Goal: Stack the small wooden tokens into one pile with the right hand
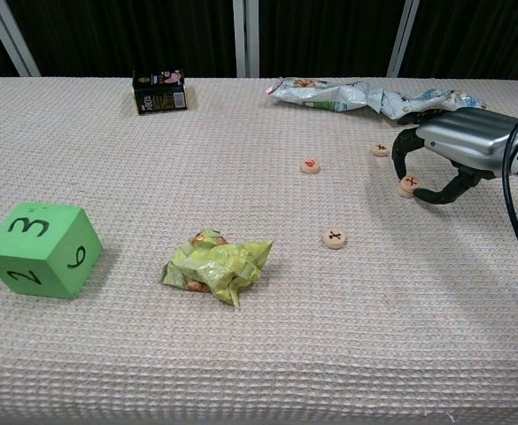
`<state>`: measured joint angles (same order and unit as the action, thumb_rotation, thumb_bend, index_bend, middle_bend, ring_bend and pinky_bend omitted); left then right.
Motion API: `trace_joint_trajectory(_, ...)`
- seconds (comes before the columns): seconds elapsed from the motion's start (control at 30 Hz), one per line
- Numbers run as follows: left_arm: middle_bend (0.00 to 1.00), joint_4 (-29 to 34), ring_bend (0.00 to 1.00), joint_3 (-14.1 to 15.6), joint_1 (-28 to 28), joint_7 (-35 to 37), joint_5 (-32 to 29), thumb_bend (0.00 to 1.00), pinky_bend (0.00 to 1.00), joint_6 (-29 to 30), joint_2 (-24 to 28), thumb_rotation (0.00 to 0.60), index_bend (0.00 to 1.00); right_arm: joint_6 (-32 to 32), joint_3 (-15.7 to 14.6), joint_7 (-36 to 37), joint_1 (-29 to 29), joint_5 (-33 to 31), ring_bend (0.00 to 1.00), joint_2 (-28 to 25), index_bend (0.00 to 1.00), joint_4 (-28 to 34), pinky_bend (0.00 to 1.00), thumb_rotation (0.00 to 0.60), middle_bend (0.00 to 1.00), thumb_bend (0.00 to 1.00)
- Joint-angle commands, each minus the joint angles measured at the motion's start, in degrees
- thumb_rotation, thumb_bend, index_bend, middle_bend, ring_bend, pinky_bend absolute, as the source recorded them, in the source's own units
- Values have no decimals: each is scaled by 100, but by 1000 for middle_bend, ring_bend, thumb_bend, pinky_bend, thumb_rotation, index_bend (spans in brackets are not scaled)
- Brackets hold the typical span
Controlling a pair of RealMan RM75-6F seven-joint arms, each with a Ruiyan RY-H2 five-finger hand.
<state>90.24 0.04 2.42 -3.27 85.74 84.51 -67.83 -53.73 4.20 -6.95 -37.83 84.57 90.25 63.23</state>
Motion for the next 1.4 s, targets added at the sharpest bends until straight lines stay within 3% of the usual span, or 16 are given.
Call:
trace_joint_trajectory(0.03,155,11,121,0,-1,-7,-6,0,174,-3,7,600,270,-12,-11,18,-5,4,18,8,487,-14,112,600,268,367)
trace_joint_trajectory(0.7,155,77,121,7,14,-59,-39,0,174,-62,33,600,270,-1,-70,34,-12,-66,17,-27,364,-3,88,600,253,364)
trace_joint_trajectory(1.4,155,90,121,8,28,-58,-61,0,174,-93,34,600,270,22,-100,-287,70,-258,12,-163,364,253,71,600,245,344)
